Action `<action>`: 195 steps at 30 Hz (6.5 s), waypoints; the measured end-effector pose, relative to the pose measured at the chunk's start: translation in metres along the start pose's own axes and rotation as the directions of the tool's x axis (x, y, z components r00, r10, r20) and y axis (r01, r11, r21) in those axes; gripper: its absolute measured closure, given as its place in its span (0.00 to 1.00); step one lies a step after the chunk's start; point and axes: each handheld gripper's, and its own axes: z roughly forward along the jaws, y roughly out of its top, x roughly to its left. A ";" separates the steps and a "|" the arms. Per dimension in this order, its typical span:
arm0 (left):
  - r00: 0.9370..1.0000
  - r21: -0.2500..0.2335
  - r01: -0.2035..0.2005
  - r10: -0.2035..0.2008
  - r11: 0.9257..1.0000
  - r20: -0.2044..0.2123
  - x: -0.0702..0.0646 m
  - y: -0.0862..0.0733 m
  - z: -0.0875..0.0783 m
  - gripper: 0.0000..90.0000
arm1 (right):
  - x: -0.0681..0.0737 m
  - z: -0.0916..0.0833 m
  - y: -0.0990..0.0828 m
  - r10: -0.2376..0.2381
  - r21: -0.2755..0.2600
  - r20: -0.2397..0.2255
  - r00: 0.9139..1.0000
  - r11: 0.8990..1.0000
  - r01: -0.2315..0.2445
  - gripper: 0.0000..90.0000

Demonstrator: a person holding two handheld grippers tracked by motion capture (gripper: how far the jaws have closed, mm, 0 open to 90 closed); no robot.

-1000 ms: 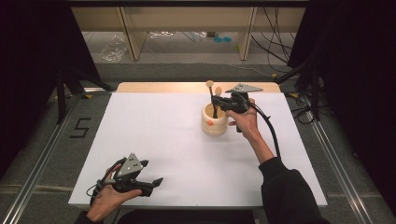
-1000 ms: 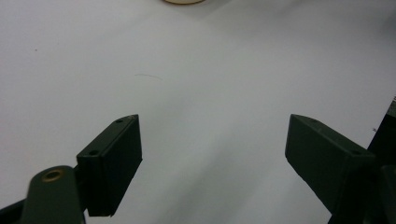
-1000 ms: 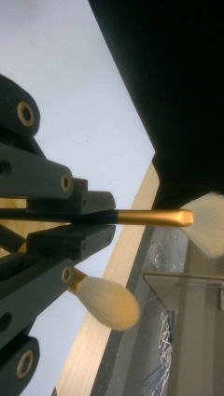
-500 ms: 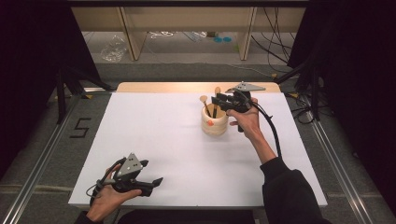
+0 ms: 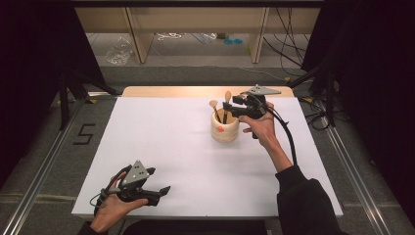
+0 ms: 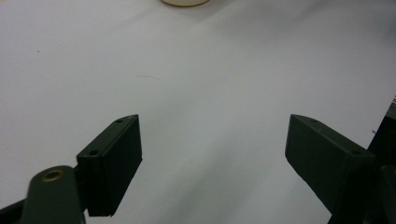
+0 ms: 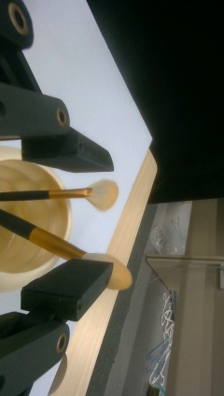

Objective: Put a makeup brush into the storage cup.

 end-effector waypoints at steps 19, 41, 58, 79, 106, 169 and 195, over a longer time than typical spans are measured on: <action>1.000 -0.010 -0.014 0.014 1.000 0.013 0.001 0.000 0.000 0.21 | 0.010 -0.015 0.003 -0.011 -0.001 0.025 1.000 1.000 0.011 0.42; 0.999 0.010 -0.033 0.033 0.999 0.011 0.003 0.003 0.001 0.21 | 0.021 -0.025 -0.001 -0.019 -0.001 0.023 1.000 1.000 0.019 0.36; 1.000 0.005 -0.028 0.028 1.000 -0.002 0.004 0.003 0.002 0.21 | 0.025 -0.022 -0.005 -0.017 0.007 0.022 1.000 1.000 0.017 0.30; 1.000 -0.035 0.024 -0.023 0.999 0.007 0.000 0.002 0.004 0.21 | 0.036 -0.033 -0.016 0.000 0.034 0.014 1.000 0.999 0.000 0.27; 1.000 -0.042 0.026 -0.026 0.999 0.001 -0.001 0.003 0.004 0.21 | 0.058 -0.054 -0.035 0.013 0.030 -0.029 0.999 0.999 -0.012 0.22; 1.000 -0.004 -0.022 0.022 1.000 0.003 0.002 0.002 0.001 0.21 | 0.094 -0.090 -0.084 -0.007 0.100 -0.071 0.997 0.995 0.014 0.22; 1.000 0.009 -0.024 0.023 1.000 0.010 0.003 0.003 0.001 0.20 | 0.110 -0.105 -0.102 0.004 0.155 -0.059 0.998 0.988 0.005 0.18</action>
